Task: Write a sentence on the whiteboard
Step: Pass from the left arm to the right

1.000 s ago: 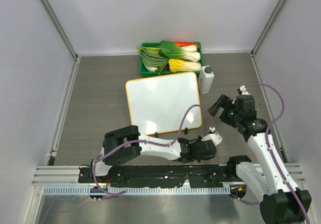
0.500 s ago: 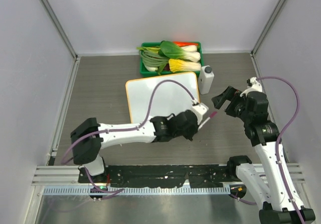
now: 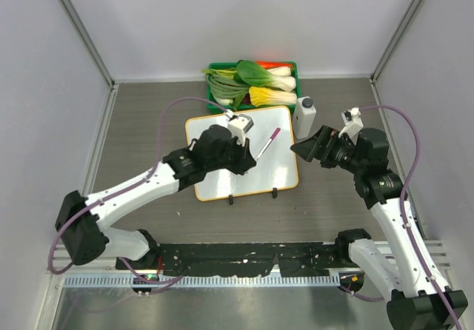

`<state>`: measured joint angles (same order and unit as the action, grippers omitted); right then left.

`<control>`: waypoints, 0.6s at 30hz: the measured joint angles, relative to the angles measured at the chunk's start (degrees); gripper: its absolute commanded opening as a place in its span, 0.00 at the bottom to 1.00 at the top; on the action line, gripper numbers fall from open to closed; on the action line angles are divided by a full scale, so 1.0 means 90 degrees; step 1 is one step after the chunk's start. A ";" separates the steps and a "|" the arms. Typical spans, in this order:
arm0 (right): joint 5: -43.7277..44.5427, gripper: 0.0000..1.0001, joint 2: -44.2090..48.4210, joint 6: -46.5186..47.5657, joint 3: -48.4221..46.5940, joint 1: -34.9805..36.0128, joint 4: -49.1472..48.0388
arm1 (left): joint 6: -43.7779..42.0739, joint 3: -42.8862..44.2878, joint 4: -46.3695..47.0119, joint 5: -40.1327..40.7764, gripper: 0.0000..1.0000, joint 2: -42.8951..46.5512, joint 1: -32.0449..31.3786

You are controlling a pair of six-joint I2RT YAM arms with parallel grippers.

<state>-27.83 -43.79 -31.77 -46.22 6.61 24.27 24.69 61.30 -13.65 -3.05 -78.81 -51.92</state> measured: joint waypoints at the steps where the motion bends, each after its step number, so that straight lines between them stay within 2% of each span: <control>1: -0.0129 0.93 -0.0044 -0.0107 0.0090 0.0104 -0.0155 | 0.0022 -0.0027 -0.0036 -0.0085 0.00 0.0221 0.0073; 7: -0.0401 0.88 -0.0267 -0.0884 0.0474 0.1268 -0.1319 | 0.0104 -0.0087 -0.0143 -0.0488 0.00 0.1372 0.0248; 12: -0.0347 0.79 -0.0585 -0.1503 0.0488 0.2436 -0.2572 | 0.0255 -0.0087 -0.0192 -0.0758 0.00 0.1773 0.0248; 18: -0.0199 0.70 -0.0940 -0.1853 0.0488 0.2769 -0.3376 | 0.0398 -0.0146 -0.0209 -0.0908 0.00 0.1802 0.0248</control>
<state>-29.63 -52.25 -48.45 -41.82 31.53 -6.11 28.27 59.99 -15.53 -11.22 -62.59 -49.69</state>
